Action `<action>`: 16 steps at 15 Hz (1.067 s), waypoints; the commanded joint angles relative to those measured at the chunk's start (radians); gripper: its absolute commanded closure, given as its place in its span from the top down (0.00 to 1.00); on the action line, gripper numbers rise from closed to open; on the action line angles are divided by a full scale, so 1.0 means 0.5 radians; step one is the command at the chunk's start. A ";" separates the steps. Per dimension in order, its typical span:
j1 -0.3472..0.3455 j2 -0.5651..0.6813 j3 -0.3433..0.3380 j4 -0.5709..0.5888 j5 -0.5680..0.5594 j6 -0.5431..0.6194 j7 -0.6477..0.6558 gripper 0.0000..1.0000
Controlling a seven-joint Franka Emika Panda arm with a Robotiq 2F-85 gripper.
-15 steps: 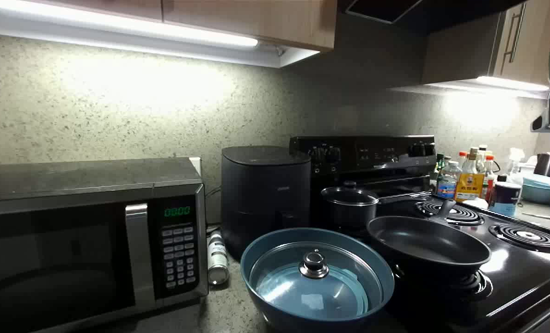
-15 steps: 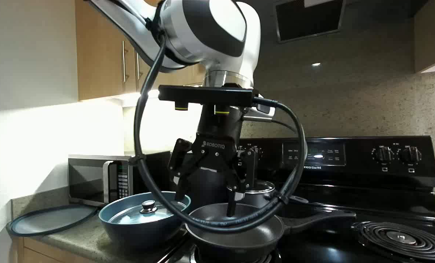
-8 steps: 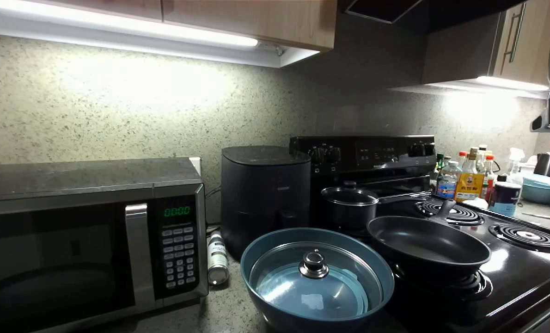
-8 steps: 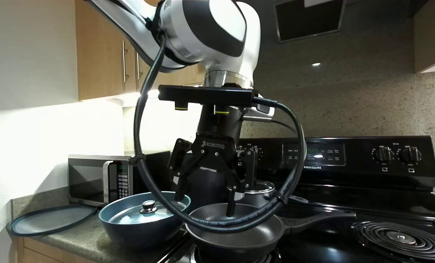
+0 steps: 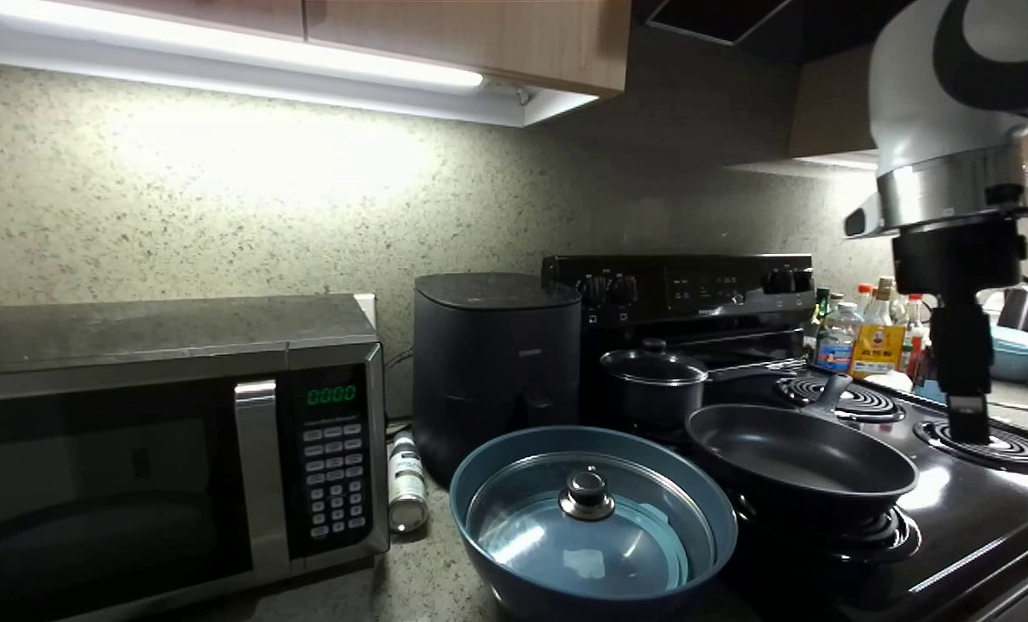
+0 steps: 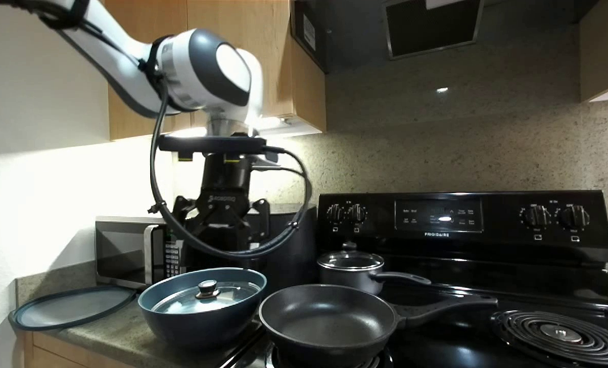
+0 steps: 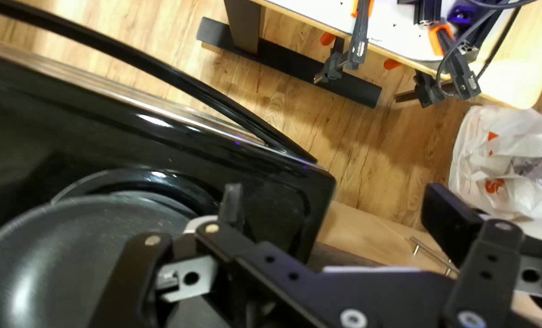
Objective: Put the glass lid on the pan.
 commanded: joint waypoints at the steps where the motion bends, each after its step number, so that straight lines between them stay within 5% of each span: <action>1: 0.219 0.120 0.247 0.070 0.016 0.088 0.038 1.00; 7: 0.266 0.131 0.283 0.086 0.001 0.078 0.037 1.00; 16: 0.232 0.463 0.374 0.336 0.336 1.031 0.645 1.00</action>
